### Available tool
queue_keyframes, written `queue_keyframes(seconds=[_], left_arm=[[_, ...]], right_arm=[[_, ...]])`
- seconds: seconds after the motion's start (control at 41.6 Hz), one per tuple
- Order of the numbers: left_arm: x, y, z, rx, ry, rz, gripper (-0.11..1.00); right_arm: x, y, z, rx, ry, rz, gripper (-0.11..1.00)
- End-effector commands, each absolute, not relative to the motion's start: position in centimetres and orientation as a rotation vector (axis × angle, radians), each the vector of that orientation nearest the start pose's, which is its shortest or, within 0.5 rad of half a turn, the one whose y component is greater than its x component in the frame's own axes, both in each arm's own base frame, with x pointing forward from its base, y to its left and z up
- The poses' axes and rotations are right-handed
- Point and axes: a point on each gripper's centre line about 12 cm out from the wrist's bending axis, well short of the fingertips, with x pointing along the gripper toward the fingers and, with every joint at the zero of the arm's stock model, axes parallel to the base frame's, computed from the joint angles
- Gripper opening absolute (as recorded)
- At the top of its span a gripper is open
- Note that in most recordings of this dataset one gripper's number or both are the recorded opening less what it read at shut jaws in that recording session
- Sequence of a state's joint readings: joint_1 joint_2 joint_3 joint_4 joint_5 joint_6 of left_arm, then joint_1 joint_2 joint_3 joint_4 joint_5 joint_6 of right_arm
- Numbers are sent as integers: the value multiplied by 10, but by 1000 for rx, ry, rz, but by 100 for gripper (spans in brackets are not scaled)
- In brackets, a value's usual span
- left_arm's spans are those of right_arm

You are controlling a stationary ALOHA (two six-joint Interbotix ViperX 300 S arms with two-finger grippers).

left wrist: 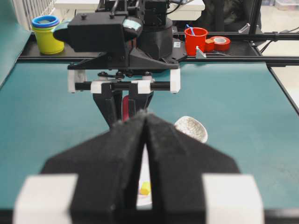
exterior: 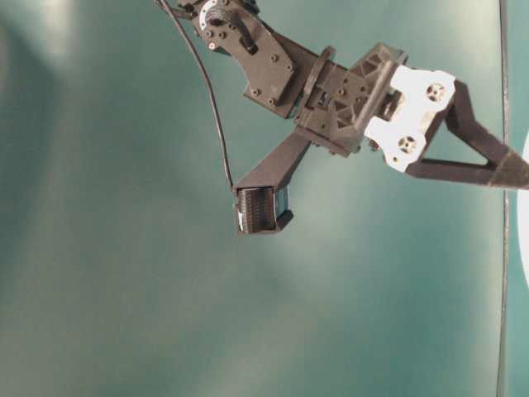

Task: Scoop the yellow hexagonal prism block from the bowl with a spoon using the right arm.
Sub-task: 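Lower the spoon bowl beside the yellow block inside the bowl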

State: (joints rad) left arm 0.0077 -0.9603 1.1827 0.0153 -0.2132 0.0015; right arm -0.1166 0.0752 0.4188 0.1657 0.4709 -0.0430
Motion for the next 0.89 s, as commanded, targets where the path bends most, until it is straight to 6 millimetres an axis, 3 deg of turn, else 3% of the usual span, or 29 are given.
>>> queue_keyframes(seconds=[0.0,0.505,0.866], left_arm=[[201,1,285,21,-1,5,0],[201,1,285,21,0,5,0],[201,1,284,21,6,5,0]], right_arm=[[417,-39,202,179,891,-85,23],[408,-38,231,181,817,-86,23],[375,-33,250,228,836,-89,23]])
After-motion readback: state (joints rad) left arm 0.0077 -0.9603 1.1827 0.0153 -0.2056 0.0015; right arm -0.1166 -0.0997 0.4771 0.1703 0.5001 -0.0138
